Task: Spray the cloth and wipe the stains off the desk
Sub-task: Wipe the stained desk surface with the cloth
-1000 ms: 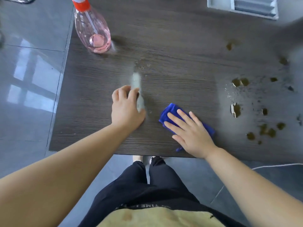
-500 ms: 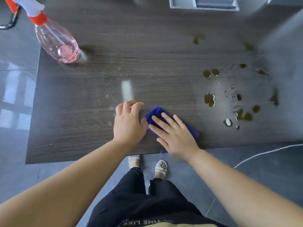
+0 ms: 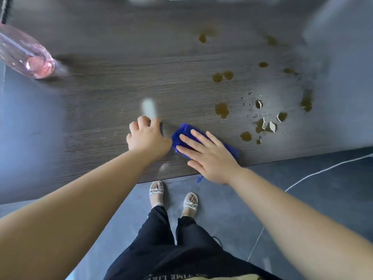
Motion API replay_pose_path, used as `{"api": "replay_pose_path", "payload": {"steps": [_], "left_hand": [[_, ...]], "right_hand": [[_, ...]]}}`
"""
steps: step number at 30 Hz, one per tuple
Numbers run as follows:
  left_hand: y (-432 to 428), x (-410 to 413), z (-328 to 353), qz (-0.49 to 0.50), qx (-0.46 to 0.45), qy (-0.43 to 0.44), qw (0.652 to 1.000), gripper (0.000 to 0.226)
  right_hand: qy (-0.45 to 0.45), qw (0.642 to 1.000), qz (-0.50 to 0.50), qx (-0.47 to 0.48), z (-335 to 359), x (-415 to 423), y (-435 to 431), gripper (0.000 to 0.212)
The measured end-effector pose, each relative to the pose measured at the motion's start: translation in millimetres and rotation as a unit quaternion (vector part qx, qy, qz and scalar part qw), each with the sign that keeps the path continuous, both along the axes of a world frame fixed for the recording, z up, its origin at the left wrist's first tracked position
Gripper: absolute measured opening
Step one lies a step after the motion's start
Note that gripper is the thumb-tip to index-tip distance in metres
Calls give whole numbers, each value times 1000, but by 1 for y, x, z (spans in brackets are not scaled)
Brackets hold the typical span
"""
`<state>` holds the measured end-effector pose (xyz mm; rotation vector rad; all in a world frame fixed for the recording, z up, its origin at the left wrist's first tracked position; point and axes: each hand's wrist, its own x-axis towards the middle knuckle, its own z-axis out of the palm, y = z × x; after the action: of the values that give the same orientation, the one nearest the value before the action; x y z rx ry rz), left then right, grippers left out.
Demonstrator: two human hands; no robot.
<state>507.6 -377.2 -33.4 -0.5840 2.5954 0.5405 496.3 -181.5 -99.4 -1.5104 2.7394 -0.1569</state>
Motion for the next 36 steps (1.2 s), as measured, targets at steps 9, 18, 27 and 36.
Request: {"api": "replay_pose_path", "payload": {"steps": [9, 18, 27, 36], "left_hand": [[0, -2, 0, -58, -34, -75, 995, 75], [11, -1, -3, -87, -83, -70, 990, 83], [2, -3, -2, -152, -103, -122, 975, 126], [7, -6, 1, -133, -99, -134, 977, 127]], "right_hand": [[-44, 979, -201, -9, 2, 16, -42, 53], [-59, 962, -266, 20, 9, -40, 1, 52], [-58, 992, -115, 14, 6, 17, -2, 53], [-108, 896, -431, 24, 10, -50, -56, 58]]}}
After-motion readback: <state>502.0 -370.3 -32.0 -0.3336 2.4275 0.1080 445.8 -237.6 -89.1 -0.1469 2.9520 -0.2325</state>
